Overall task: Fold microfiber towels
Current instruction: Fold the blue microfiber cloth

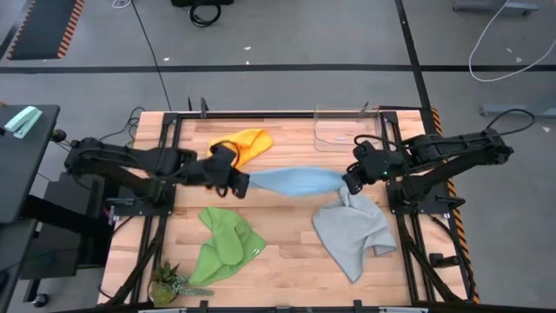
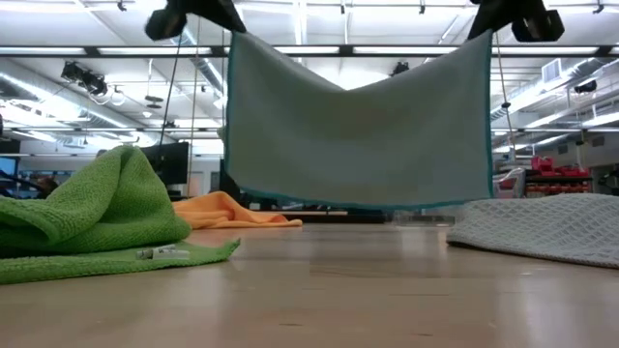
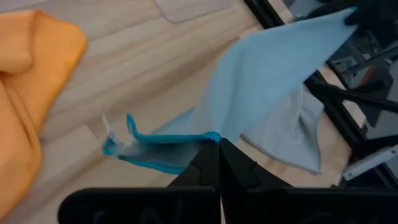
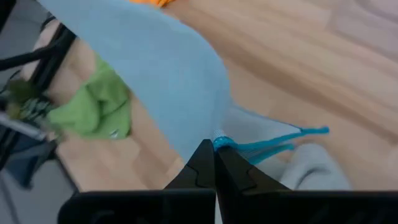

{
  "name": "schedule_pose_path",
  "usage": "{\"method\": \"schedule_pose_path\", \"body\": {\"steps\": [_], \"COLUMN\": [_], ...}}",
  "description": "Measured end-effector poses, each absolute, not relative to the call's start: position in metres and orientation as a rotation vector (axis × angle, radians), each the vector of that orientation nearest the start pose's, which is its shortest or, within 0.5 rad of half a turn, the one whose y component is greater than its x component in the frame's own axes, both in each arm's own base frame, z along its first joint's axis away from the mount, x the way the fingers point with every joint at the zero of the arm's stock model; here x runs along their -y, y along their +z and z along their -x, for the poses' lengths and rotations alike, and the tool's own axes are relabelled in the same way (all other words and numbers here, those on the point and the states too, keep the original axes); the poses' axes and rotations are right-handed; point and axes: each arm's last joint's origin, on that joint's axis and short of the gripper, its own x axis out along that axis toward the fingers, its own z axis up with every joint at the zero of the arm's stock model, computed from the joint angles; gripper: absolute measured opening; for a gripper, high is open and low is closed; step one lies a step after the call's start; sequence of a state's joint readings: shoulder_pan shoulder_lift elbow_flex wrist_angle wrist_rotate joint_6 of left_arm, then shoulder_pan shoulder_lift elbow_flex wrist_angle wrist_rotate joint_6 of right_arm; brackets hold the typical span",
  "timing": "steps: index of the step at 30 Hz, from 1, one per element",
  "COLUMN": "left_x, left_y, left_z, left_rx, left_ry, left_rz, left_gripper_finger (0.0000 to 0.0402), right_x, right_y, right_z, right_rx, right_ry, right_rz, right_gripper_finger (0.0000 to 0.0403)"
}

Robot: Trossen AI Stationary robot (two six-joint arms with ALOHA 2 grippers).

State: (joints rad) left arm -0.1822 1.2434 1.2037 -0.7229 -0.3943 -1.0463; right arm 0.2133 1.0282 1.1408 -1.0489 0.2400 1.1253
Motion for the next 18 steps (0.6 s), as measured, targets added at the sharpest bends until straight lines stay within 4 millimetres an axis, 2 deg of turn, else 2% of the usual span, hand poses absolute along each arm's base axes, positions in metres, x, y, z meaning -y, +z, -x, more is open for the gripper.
{"method": "schedule_pose_path", "body": {"steps": [2, 6, 10, 14, 18], "left_x": [0.048, 0.071, 0.083, 0.082, 0.082], "left_y": [0.338, 0.337, 0.333, 0.325, 0.322], "left_z": [-0.245, -0.235, -0.223, -0.217, -0.219], "left_rx": [-0.535, -0.463, -0.441, -0.475, -0.48], "left_ry": [0.562, 0.626, 0.697, 0.788, 0.807], "left_rz": [0.784, 0.791, 0.805, 0.813, 0.811], "left_gripper_finger": [0.0, 0.0, 0.0, 0.0, 0.0], "right_x": [-0.035, -0.044, -0.045, -0.035, -0.032], "right_y": [0.342, 0.361, 0.377, 0.366, 0.353], "right_z": [-0.174, -0.171, -0.17, -0.179, -0.207], "right_rx": [-0.806, -0.795, -0.804, -0.936, -1.007], "right_ry": [-0.477, -0.371, -0.364, -0.452, -0.385], "right_rz": [-0.842, -0.83, -0.794, -0.751, -0.711], "right_gripper_finger": [0.0, 0.0, 0.0, 0.0, 0.0]}}
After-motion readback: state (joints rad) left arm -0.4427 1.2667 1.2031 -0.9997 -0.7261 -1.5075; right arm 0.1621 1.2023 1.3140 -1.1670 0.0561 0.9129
